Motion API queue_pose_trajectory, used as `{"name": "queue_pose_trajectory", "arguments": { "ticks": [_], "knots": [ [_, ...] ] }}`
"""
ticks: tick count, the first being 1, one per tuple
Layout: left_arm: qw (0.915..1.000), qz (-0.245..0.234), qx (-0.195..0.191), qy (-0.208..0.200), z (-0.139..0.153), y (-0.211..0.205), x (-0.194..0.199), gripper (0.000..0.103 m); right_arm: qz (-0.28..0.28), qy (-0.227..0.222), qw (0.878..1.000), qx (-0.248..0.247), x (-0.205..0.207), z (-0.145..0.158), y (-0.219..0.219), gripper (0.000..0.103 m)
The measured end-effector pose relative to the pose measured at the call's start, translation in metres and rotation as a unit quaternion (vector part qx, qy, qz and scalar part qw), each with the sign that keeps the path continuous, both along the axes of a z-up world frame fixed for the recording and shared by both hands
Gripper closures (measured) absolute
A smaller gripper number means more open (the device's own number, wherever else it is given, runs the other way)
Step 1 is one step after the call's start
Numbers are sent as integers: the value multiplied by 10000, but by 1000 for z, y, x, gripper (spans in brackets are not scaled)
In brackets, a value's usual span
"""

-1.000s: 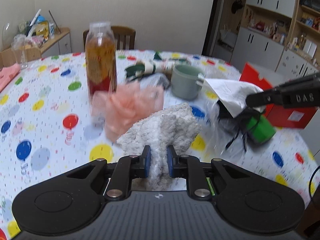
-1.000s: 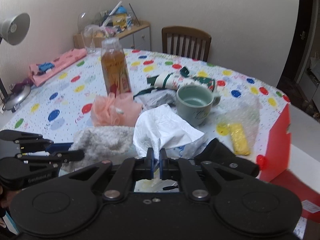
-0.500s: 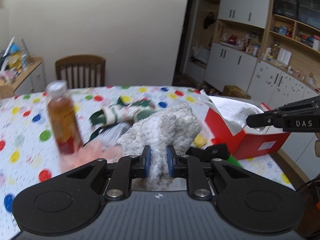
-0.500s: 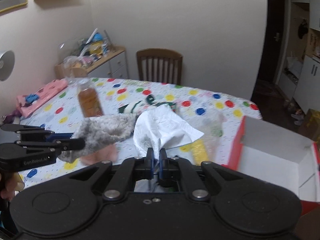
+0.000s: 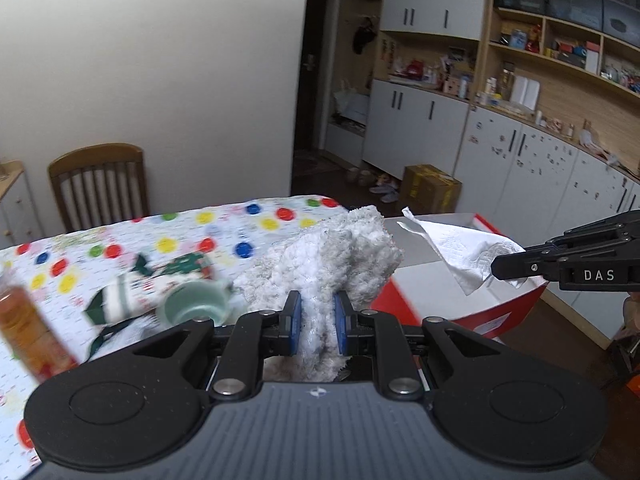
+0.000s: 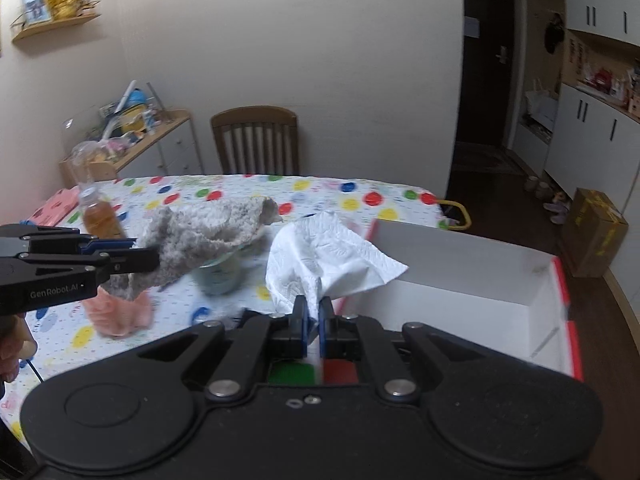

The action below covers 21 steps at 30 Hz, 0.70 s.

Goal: Organize soft objects
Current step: 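Carry the grey towel and white tissue with both tools into the cardboard box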

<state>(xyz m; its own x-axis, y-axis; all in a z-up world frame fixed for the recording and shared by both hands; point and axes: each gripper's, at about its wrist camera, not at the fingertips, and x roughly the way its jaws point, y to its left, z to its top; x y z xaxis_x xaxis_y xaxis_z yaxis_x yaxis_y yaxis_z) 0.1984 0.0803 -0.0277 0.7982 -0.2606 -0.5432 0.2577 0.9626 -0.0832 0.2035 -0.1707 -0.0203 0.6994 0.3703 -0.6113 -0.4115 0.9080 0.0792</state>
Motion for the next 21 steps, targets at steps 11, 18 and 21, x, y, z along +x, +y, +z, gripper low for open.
{"name": "queue_pose_trajectory", "arguments": {
  "ticks": [11,18,21],
  "knots": [
    [9991,-290,179,257,-6,-114,68,86,-86,157,9997,-182,40,-20,-80,98],
    [9969,-372,408,560,-22,-176,112,86,-70,317,9987,-383,67,-41,-114,98],
    [9952,-337,493,776,-33,-194,132,86,-52,409,9979,-503,80,-52,-123,98]
  ]
}}
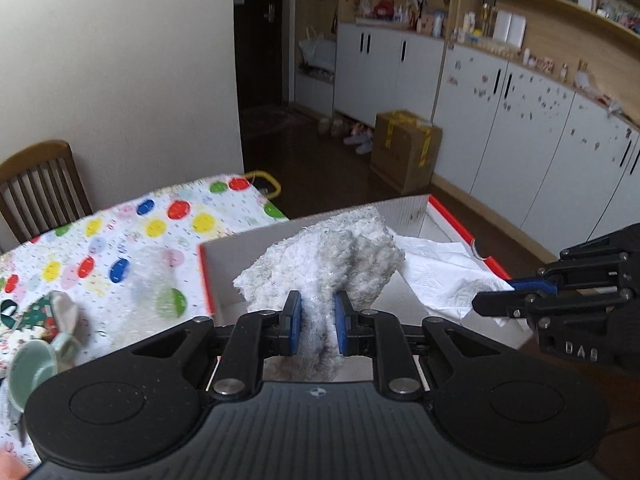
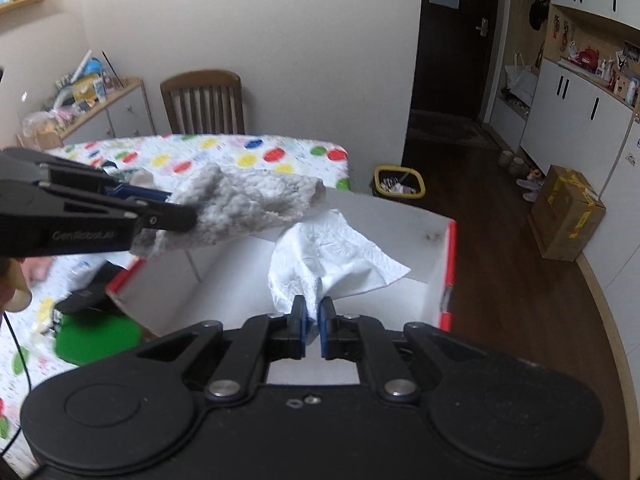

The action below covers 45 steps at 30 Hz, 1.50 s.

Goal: Organize soft objects
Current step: 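Carry the grey towel and white tissue with both tools into the cardboard box, then open both tools to release the towel and tissue inside the box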

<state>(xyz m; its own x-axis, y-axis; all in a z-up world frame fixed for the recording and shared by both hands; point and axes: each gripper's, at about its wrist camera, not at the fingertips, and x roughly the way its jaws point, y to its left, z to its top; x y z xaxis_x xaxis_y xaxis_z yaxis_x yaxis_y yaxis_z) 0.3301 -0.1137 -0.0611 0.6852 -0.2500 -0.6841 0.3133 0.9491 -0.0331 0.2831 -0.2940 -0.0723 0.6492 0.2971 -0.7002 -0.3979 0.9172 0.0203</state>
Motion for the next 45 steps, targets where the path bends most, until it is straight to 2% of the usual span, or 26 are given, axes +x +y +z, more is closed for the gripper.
{"name": "queue_pose_trajectory", "arguments": {
  "ticks": [13,18,25,31,37,43,45],
  "knots": [
    [9939,398,362,959,-57,-33,73,86,298,505,9971,-484,46,-44,-4,98],
    [9884,559,392,1358,-74,-34,91,86,379,913,9935,-561,62,-59,-2,96],
    [9787,674,397,1900,-95,-31,106,86,384,1136,9908,-633,71,-67,0,87],
    [9763,636,421,2024,-100,-32,109,86,373,1243,9901,-536,78,-69,-3,85],
    [9744,603,399,2130,-102,-34,110,83,390,1316,9894,-475,80,-71,-3,71],
    [9754,527,403,2103,-99,-36,109,77,407,1206,9911,-394,78,-66,-2,61],
    [9765,543,351,2054,-96,-35,107,69,427,1170,9916,-344,77,-63,-3,56]
  ]
}}
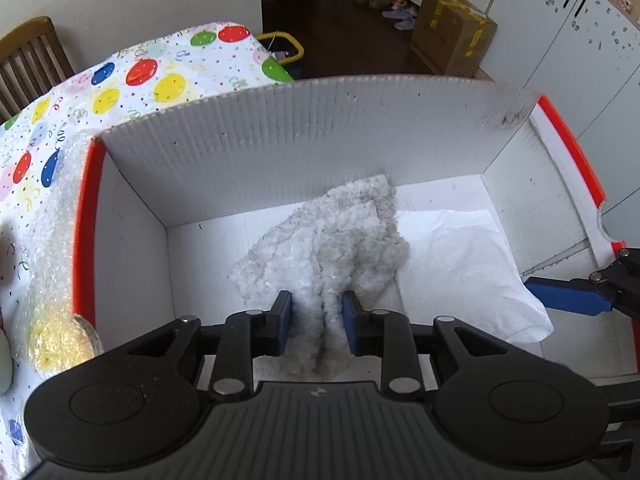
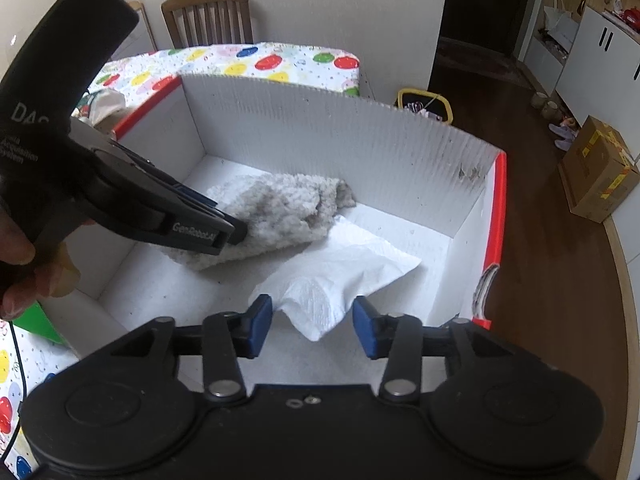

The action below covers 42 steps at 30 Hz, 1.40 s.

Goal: Organize soft objects
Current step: 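Open both tools to release the towel and tissue inside the box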

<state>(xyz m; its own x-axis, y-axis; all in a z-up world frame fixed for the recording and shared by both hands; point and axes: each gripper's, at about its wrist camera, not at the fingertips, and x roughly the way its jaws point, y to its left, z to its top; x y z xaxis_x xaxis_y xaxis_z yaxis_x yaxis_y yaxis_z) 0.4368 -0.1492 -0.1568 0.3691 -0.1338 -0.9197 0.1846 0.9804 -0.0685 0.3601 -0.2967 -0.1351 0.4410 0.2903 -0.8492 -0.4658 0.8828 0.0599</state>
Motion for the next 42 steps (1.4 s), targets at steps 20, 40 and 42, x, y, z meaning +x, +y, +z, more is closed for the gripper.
{"name": "queue_pose_trajectory", "arguments": {
  "ticks": [20,40,42],
  "knots": [
    [9949,-49,-166,-993,56,8,-46,27,-131,-591,9970,486,-25,47,-22,19],
    [9767,80,-416,-2102,123,58,-146,27,-127,-1404,9842,1069,-86,99,-10,8],
    [9749,97,-452,-2178,127,64,-156,27,-121,-1501,9827,1080,-94,103,-4,7]
  ]
}}
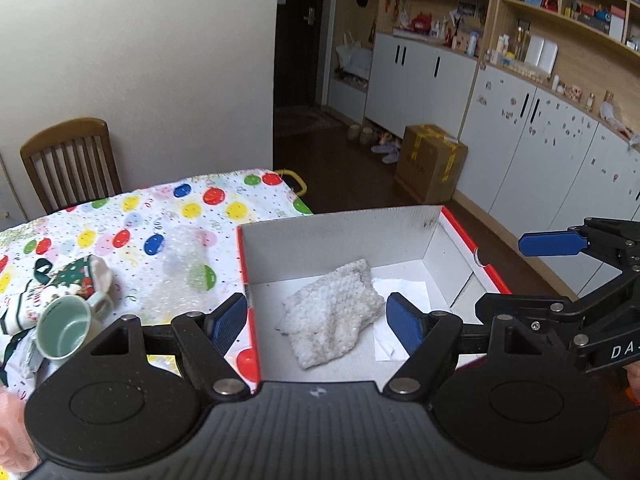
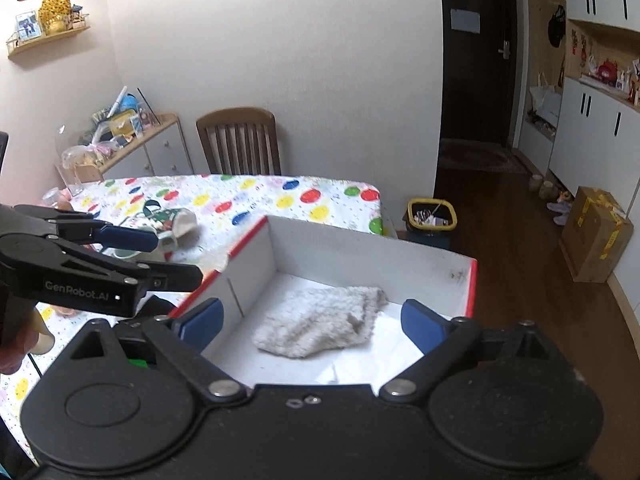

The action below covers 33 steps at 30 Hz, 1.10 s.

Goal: Organize soft objects
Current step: 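Open both tools to release the towel and tissue inside the box, then withdraw both tools from the box back toward the table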

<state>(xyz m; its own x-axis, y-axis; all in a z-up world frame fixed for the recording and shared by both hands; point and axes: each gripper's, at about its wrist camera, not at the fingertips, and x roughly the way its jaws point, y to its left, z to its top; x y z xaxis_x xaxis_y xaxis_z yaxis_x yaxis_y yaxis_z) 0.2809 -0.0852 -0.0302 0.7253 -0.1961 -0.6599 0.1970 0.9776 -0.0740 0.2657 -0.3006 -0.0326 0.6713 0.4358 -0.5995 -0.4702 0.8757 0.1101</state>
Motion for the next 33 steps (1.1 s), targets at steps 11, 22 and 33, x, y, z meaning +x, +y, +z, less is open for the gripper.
{"name": "queue_pose_trajectory", "arguments": {
  "ticks": [11,22,33],
  "knots": [
    [9990,257,-254,-248,9,52,-49,22,48,-156,9994,293,-43,11,47,1],
    [9963,704,-342,-353,5,115,-85,18,141,-134,9991,384,-73,14,104,1],
    [9938,974,-203,-495,-4,180,-112,0,124,-60,9994,323,-89,7,154,0]
  ]
}}
